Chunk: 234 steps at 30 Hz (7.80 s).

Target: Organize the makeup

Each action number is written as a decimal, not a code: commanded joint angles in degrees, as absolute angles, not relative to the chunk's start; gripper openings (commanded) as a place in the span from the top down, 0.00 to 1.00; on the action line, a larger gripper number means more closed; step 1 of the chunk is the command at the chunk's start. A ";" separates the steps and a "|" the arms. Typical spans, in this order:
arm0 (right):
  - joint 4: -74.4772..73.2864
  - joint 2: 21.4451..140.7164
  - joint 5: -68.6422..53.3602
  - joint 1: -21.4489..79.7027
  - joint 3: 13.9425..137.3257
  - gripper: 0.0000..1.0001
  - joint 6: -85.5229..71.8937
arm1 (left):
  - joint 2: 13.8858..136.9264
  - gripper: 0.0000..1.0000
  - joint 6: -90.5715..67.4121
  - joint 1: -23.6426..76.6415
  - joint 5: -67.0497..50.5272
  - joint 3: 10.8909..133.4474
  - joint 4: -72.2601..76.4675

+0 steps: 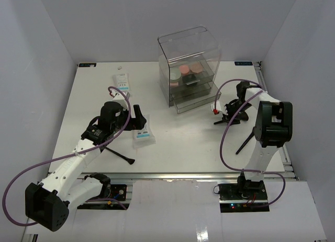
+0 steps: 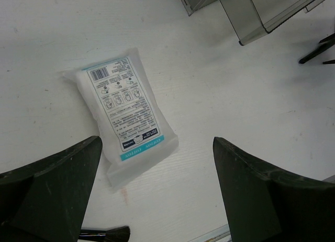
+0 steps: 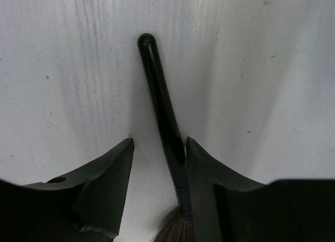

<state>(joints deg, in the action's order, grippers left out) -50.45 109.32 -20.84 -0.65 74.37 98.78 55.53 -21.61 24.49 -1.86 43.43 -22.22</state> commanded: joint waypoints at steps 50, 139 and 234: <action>-38.11 88.31 -28.58 27.19 86.13 0.32 58.23 | 51.14 0.08 -65.30 23.07 3.27 45.70 -58.32; -21.80 53.79 -66.52 -19.07 44.65 0.28 43.25 | 116.57 0.98 32.21 52.82 15.63 106.82 -14.80; -48.65 82.20 -13.89 7.05 57.35 0.92 93.68 | 46.31 0.02 0.79 40.71 11.95 41.48 -5.54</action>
